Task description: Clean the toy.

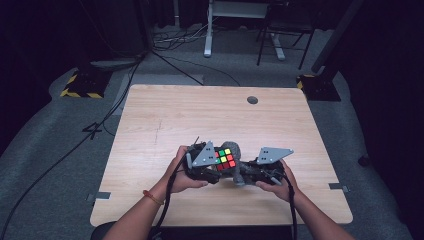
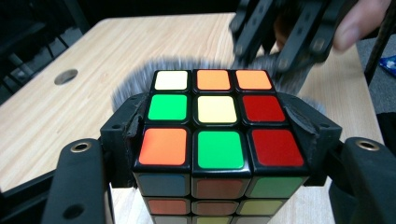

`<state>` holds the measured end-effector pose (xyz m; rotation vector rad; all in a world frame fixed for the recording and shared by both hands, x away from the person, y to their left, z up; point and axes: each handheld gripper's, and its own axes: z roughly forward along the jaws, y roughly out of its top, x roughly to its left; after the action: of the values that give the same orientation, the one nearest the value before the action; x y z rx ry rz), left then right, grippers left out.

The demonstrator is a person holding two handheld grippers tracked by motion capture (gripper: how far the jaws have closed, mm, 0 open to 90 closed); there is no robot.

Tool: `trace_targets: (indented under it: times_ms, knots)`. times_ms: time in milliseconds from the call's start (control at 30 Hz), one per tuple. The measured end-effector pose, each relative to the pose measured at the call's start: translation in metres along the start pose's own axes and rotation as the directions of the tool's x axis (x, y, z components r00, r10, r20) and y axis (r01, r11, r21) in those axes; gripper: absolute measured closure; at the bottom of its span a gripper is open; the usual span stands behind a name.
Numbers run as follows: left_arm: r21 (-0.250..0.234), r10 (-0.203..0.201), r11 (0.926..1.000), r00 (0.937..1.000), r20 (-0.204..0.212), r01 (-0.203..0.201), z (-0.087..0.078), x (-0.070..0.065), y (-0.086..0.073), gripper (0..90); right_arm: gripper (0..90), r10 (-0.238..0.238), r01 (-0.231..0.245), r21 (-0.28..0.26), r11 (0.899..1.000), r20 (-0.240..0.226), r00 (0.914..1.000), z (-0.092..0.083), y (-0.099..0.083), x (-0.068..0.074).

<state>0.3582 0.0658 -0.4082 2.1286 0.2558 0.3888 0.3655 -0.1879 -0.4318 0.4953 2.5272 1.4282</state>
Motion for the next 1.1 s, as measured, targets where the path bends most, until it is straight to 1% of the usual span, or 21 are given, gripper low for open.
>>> trace_targets:
  times_ms: [67, 133, 200, 233, 300, 333, 433, 500, 533, 567, 667, 767, 867, 900, 967, 1000, 1067, 1100]
  knots:
    - [0.029, 0.007, 0.9996, 1.0000, 0.004, -0.007, 0.004, -0.001, -0.002, 32.7, 76.5, -0.005, 0.005, -0.033, 0.999, 0.004, 1.0000, -0.005, 0.002, 0.000]
    - [0.053, 0.028, 0.9982, 0.9996, -0.006, -0.028, 0.009, -0.005, -0.002, 32.5, 76.6, -0.004, 0.005, -0.051, 0.999, 0.005, 1.0000, -0.008, 0.002, 0.000]
    - [0.062, 0.034, 0.9975, 0.9994, -0.004, -0.034, 0.011, -0.007, -0.002, 32.4, 76.8, -0.006, 0.006, -0.077, 0.997, -0.003, 1.0000, -0.011, 0.002, 0.000]
    - [0.064, 0.032, 0.9974, 0.9995, -0.001, -0.032, 0.012, -0.008, -0.002, 32.4, 76.8, -0.011, 0.011, -0.079, 0.997, -0.002, 0.9999, -0.012, 0.003, 0.001]
    - [0.083, 0.044, 0.9956, 0.9991, 0.001, -0.043, 0.015, -0.010, -0.002, 32.5, 76.8, -0.020, 0.019, -0.095, 0.995, -0.005, 0.9998, -0.014, 0.005, 0.002]
    - [0.103, 0.060, 0.9929, 0.9982, -0.001, -0.059, 0.017, -0.012, -0.002, 32.6, 76.8, -0.021, 0.020, -0.103, 0.994, -0.009, 0.9997, -0.014, 0.006, 0.002]
    - [0.149, 0.101, 0.9837, 0.9948, 0.004, -0.101, 0.026, -0.018, -0.002, 32.8, 76.8, -0.045, 0.043, -0.101, 0.994, -0.017, 0.9988, -0.013, 0.009, 0.008]
    - [0.172, 0.118, 0.9781, 0.9930, 0.003, -0.117, 0.030, -0.022, -0.002, 33.0, 76.8, -0.066, 0.065, -0.081, 0.995, -0.007, 0.9978, -0.012, 0.011, 0.012]
    - [0.171, 0.111, 0.9791, 0.9938, 0.009, -0.111, 0.030, -0.022, -0.002, 33.0, 76.8, -0.073, 0.072, -0.078, 0.994, -0.001, 0.9974, -0.011, 0.011, 0.013]
    - [0.165, 0.107, 0.9804, 0.9941, 0.013, -0.108, 0.030, -0.021, -0.002, 33.1, 76.8, -0.068, 0.068, -0.080, 0.994, -0.001, 0.9977, -0.011, 0.011, 0.013]
    - [0.132, 0.079, 0.9878, 0.9966, 0.024, -0.082, 0.026, -0.016, -0.003, 33.4, 76.8, -0.057, 0.058, -0.085, 0.995, 0.011, 0.9983, -0.014, 0.011, 0.010]
    - [0.106, 0.063, 0.9922, 0.9977, 0.025, -0.066, 0.021, -0.012, -0.002, 33.5, 76.8, -0.059, 0.062, -0.064, 0.996, 0.048, 0.9971, -0.014, 0.009, 0.005]
    - [0.074, 0.049, 0.9960, 0.9987, 0.011, -0.050, 0.013, -0.008, -0.001, 33.5, 76.8, -0.037, 0.039, -0.035, 0.999, 0.064, 0.9972, -0.012, 0.004, -0.003]
    - [0.061, 0.041, 0.9973, 0.9991, 0.012, -0.042, 0.010, -0.006, 0.000, 33.5, 76.8, -0.026, 0.028, -0.022, 0.999, 0.067, 0.9974, -0.011, 0.002, -0.005]
    - [0.043, 0.039, 0.9983, 0.9992, -0.002, -0.039, 0.004, -0.005, 0.001, 33.5, 76.8, 0.000, 0.000, 0.001, 1.000, 0.070, 0.9975, -0.008, -0.002, -0.010]
    - [0.035, 0.038, 0.9987, 0.9993, -0.006, -0.038, 0.001, -0.004, 0.001, 33.5, 76.7, 0.014, -0.015, 0.014, 1.000, 0.066, 0.9977, -0.006, -0.004, -0.013]
    - [0.013, 0.022, 0.9997, 0.9997, -0.004, -0.022, -0.003, -0.002, 0.001, 33.5, 76.8, 0.041, -0.043, 0.034, 0.999, 0.054, 0.9977, -0.002, -0.007, -0.017]
    - [0.008, 0.021, 0.9998, 0.9998, -0.008, -0.021, -0.004, -0.002, 0.002, 33.5, 76.7, 0.053, -0.055, 0.042, 0.998, 0.041, 0.9977, 0.000, -0.009, -0.018]
